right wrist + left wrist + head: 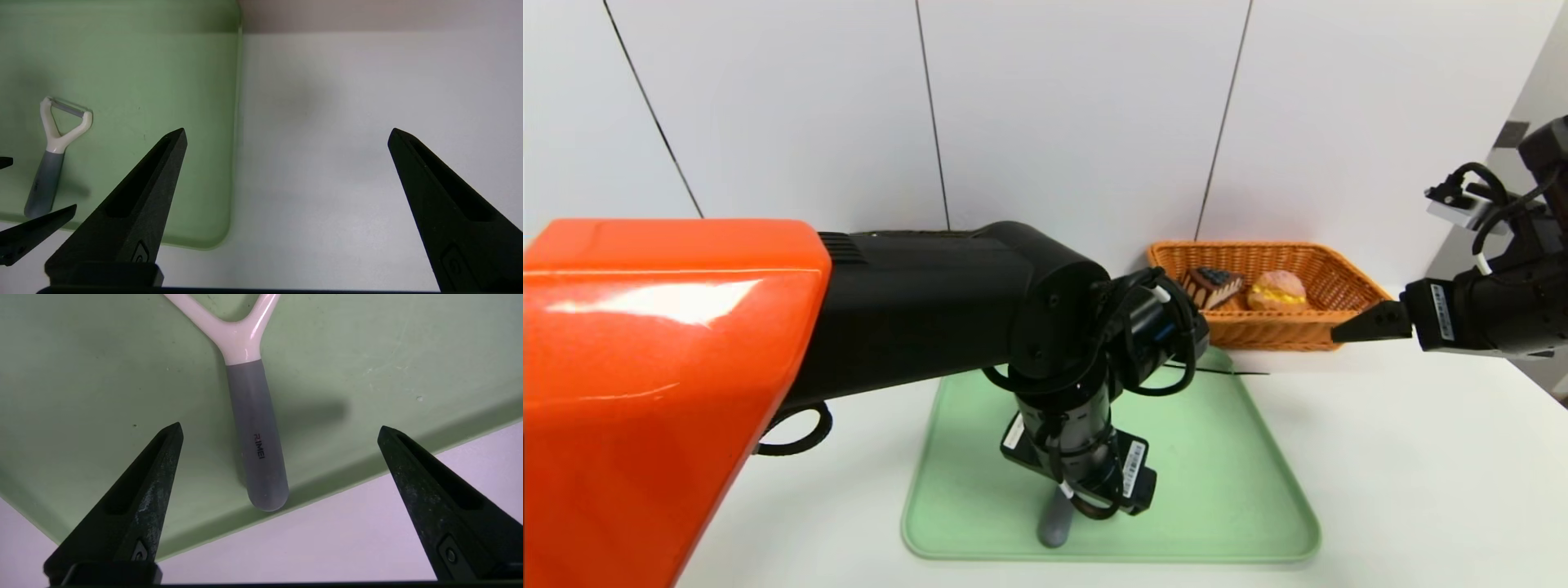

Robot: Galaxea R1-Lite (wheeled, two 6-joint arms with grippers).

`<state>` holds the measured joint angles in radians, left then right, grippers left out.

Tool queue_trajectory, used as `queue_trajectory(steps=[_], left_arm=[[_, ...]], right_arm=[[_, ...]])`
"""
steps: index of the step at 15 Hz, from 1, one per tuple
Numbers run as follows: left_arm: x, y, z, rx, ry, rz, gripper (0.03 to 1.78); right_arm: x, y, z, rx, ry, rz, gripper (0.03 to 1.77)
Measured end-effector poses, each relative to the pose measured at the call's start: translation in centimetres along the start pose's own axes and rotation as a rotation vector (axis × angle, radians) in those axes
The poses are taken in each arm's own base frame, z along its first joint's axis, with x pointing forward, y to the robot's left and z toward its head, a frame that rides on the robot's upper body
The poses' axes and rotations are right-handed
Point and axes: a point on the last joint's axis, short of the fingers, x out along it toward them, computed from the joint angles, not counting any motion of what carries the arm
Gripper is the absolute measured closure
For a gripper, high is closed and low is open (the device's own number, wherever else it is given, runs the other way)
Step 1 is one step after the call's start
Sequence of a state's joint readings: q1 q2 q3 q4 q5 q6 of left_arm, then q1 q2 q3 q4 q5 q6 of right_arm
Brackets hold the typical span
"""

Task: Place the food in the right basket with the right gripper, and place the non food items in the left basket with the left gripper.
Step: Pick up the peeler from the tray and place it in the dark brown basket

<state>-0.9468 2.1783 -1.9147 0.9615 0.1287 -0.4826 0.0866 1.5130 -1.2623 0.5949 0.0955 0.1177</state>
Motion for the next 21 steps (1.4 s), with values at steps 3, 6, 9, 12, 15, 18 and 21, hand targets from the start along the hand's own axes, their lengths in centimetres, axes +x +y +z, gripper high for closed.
queue_trajectory(steps=[3,6,9,12,15,18,21], left_arm=[[0.8,0.3,-0.1,-0.021,0.037,0.02,0.12],[1.2,0.5,0.0,-0.03,0.046,0.026,0.12],[1.6,0.8,0.2,-0.047,0.062,0.017,0.12],[1.7,0.8,0.2,-0.057,0.076,-0.001,0.12],[1.9,0.8,0.2,-0.058,0.078,-0.001,0.58],[2.1,0.8,0.2,-0.057,0.082,0.003,0.94],[2.2,0.8,0.2,-0.057,0.084,0.003,1.53]], right_arm=[[0.1,0.0,-0.1,0.001,0.006,-0.001,0.1],[0.3,0.0,-0.1,-0.001,0.011,-0.001,0.1],[0.3,0.0,-0.2,-0.001,0.013,-0.001,0.1],[0.4,0.0,-0.2,-0.001,0.016,-0.002,0.1],[0.3,0.0,-0.2,-0.002,0.015,-0.001,0.09],[0.2,0.0,-0.2,-0.004,0.01,-0.001,0.09],[0.0,0.0,-0.2,-0.01,0.001,0.0,0.09]])
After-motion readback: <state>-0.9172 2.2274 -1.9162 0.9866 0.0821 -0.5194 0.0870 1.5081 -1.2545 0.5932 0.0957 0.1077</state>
